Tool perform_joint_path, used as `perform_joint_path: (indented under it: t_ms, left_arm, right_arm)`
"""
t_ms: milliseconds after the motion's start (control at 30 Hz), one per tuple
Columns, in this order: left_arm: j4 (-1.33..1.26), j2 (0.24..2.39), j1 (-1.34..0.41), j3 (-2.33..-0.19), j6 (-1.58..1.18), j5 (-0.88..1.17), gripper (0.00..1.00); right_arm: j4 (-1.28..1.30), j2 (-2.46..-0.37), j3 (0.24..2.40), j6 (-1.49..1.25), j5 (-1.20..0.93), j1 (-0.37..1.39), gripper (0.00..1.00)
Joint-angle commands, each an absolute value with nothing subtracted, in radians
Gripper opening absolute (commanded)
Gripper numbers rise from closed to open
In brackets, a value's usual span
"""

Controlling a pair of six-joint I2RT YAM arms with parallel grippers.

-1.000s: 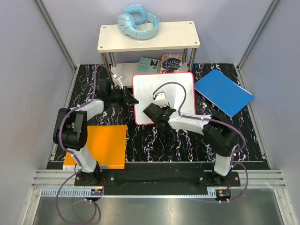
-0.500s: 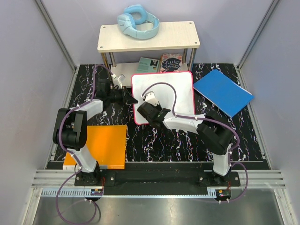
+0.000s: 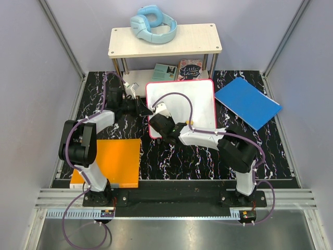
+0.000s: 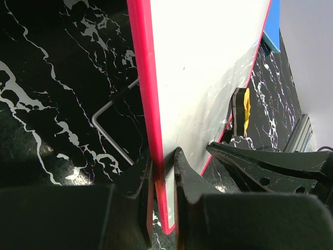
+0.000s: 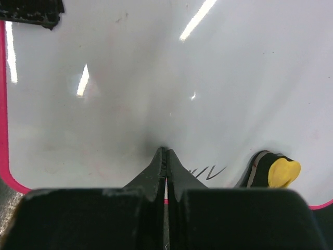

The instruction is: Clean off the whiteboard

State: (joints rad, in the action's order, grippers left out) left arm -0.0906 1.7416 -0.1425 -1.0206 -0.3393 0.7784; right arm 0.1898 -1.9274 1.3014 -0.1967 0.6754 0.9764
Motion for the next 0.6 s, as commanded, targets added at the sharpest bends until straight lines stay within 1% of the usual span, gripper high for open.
perform_joint_path:
  t_ms: [0, 33, 67, 100, 133, 167, 200, 233, 267, 400, 500, 533, 567]
  left_arm:
    - [-0.101, 1.726, -0.118, -1.017, -0.249, 0.657, 0.0]
    - [-0.1, 1.726, -0.118, -1.017, -0.249, 0.658, 0.0]
    - [-0.1, 1.726, -0.118, -1.019, -0.249, 0.657, 0.0]
    - [-0.098, 1.726, -0.12, -1.017, -0.247, 0.655, 0.0]
    - [-0.098, 1.724, -0.118, -1.019, -0.247, 0.655, 0.0]
    - [-0.097, 1.723, -0.12, -1.017, -0.247, 0.657, 0.0]
    - [-0.098, 1.723, -0.118, -1.017, -0.245, 0.657, 0.0]
    - [-0.098, 1.723, -0.118, -1.017, -0.245, 0.655, 0.0]
    - [-0.097, 1.723, -0.118, -1.019, -0.244, 0.655, 0.0]
    - [-0.092, 1.726, -0.123, -1.022, -0.241, 0.655, 0.0]
    - [-0.087, 1.727, -0.124, -1.025, -0.238, 0.657, 0.0]
    - [-0.089, 1.727, -0.126, -1.025, -0.238, 0.657, 0.0]
    - [-0.087, 1.729, -0.124, -1.025, -0.238, 0.657, 0.0]
  right_arm:
    - [0.207, -1.881, 1.295, -0.25, 0.732, 0.977, 0.01]
    - [0.227, -1.856, 1.289, -0.258, 0.732, 0.977, 0.05]
    - [0.239, -1.844, 1.286, -0.274, 0.726, 0.976, 0.15]
    - [0.248, -1.83, 1.281, -0.281, 0.712, 0.971, 0.4]
    - [0.267, -1.803, 1.266, -0.288, 0.695, 0.968, 0.53]
    - [0.275, -1.789, 1.256, -0.301, 0.678, 0.963, 0.62]
    - [0.285, -1.773, 1.249, -0.308, 0.669, 0.954, 0.78]
    - [0.288, -1.743, 1.227, -0.319, 0.655, 0.948, 0.82]
    - [0.297, -1.729, 1.22, -0.33, 0.657, 0.943, 0.86]
    - [0.322, -1.663, 1.181, -0.365, 0.635, 0.91, 0.86]
    - [0.333, -1.641, 1.157, -0.385, 0.612, 0.874, 0.82]
    - [0.336, -1.637, 1.144, -0.394, 0.601, 0.862, 0.77]
    - [0.334, -1.635, 1.137, -0.405, 0.594, 0.845, 0.74]
